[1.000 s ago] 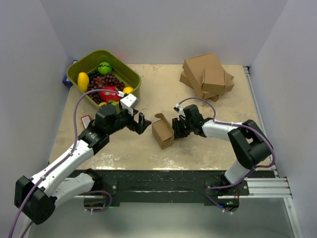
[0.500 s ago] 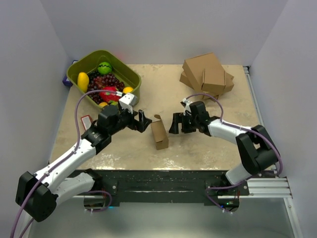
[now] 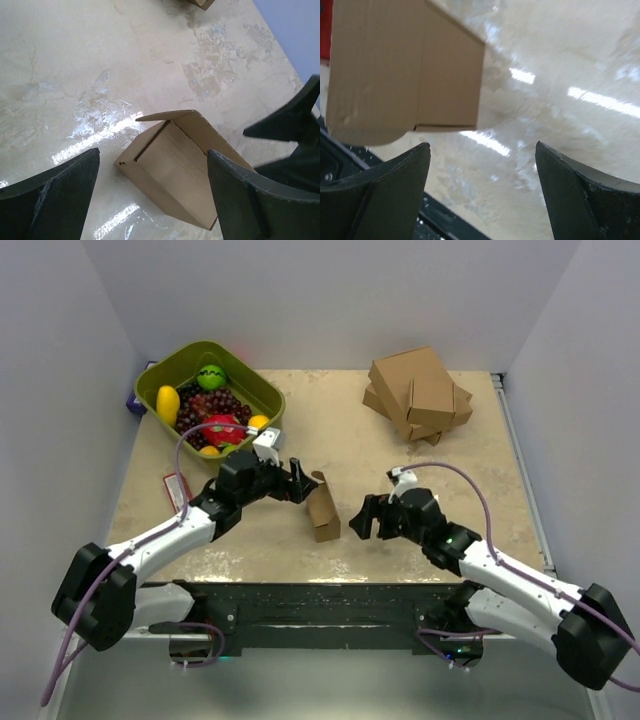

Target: Fold the paper box

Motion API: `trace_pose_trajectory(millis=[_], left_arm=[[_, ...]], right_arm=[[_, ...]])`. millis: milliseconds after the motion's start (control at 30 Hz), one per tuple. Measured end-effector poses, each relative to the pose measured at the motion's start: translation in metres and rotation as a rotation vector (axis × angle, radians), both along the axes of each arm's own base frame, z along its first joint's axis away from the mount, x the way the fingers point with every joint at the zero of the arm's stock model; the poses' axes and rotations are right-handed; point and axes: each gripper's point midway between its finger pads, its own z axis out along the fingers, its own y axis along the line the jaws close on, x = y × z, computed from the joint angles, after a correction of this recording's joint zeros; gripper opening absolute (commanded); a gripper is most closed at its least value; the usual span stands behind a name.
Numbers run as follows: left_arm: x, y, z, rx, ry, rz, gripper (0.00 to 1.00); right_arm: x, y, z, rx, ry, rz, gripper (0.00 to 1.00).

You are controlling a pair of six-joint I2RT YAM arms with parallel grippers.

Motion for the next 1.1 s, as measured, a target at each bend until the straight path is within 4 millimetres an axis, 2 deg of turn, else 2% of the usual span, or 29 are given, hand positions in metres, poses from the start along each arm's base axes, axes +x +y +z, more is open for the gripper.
trace_pose_trajectory(millis=[100, 167, 333, 500, 700, 833, 1000, 1100], left_arm=[[0.004, -0.005, -0.006, -0.009, 0.01, -0.005, 0.9], [0.005, -0.006, -0.009, -0.011, 0.016, -0.007, 0.9], [0.007, -0.008, -0.009, -0.017, 0.006, -0.007, 0.9], [0.0, -0.005, -0.021, -0.013, 0.019, -0.014, 0.89], [-0.02, 0.0, -0.038, -0.027, 0.055, -0.04, 0.87], [-0.035, 0.001, -0.041, -0.061, 0.075, -0.065, 0.87], [-0.041, 0.003, -0.028, -0.088, 0.053, -0.07, 0.9], [-0.045, 0.006, -0.015, -0.101, 0.029, -0.067, 0.92]], right_arm=[[-0.022, 0.014, -0.017, -0.007, 0.039, 0.035, 0.85], [-0.03, 0.018, -0.03, -0.033, 0.071, 0.039, 0.84], [-0.03, 0.024, -0.05, -0.068, 0.112, 0.023, 0.84], [-0.02, 0.029, -0.051, -0.068, 0.105, -0.003, 0.84], [0.004, 0.036, -0.038, -0.063, 0.055, -0.044, 0.85], [0.037, 0.029, -0.035, -0.068, 0.039, -0.105, 0.86], [0.074, 0.007, -0.037, -0.101, 0.025, -0.173, 0.88], [0.093, 0.002, -0.027, -0.106, -0.006, -0.188, 0.89]])
